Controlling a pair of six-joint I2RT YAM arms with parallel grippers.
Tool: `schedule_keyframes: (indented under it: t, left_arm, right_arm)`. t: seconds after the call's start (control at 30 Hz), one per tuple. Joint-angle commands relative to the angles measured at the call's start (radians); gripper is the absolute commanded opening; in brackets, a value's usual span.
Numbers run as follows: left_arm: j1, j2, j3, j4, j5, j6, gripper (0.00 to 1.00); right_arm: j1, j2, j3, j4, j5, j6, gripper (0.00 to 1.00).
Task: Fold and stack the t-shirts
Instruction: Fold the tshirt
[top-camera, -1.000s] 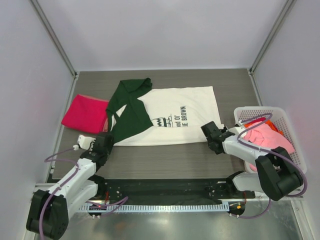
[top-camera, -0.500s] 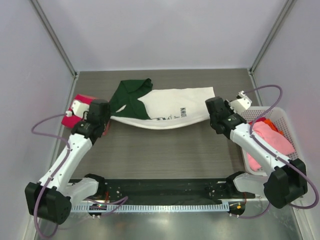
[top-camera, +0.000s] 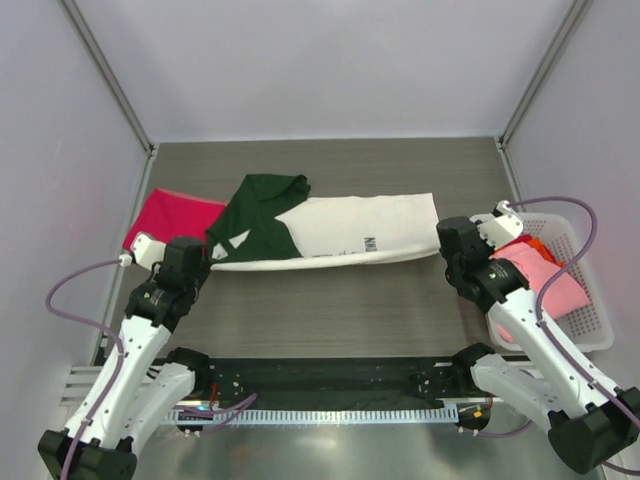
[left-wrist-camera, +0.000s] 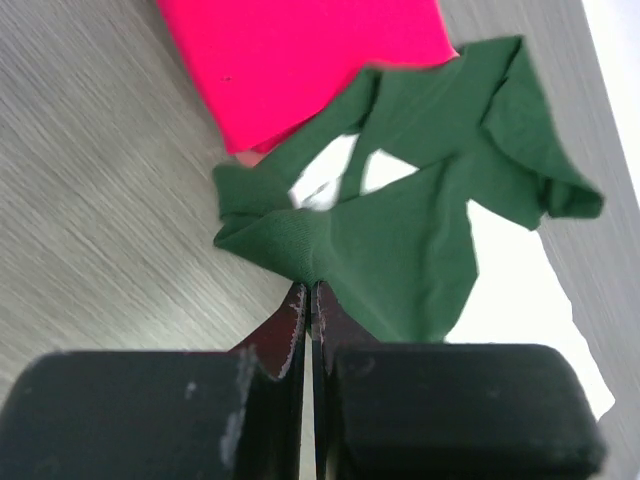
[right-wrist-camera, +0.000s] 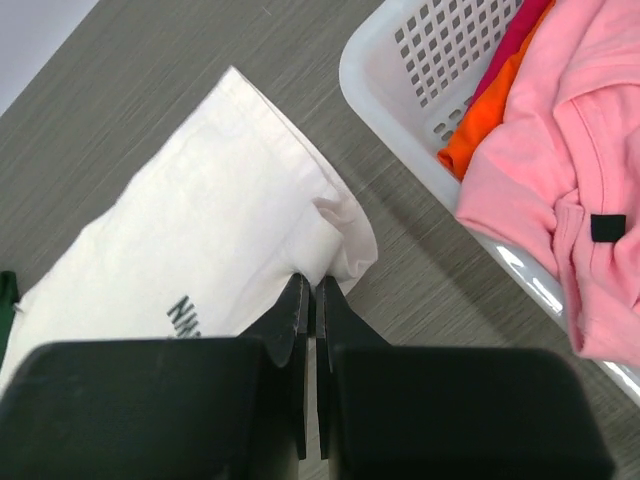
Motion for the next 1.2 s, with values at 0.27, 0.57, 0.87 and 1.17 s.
schedule_keyframes:
  t: [0.27, 0.57, 0.87, 1.17]
  left_arm:
    - [0.012, 0.295, 0.282, 0.093, -0.027, 0.116, 0.00]
    - [0.142, 0.849, 1.103, -0.033, 0.134, 0.149, 0.00]
    - [0.253, 1.164, 1.713, 0.117, 0.405, 0.127, 0.00]
    - [0.268, 1.111, 1.264, 0.567, 0.534, 0.117, 0.00]
  right_arm:
    - [-0.043, 0.211, 0.280, -0.008, 0.040, -0.158, 0.01]
    - [-0.350, 0.686, 0.962, -0.029, -0.341, -0.237, 0.01]
    - [-0.609, 1.082, 1.773, -0.077, -0.875, -0.089, 0.01]
    - [-0.649, 0.975, 1.293, 0.218, -1.044, -0.040, 0.01]
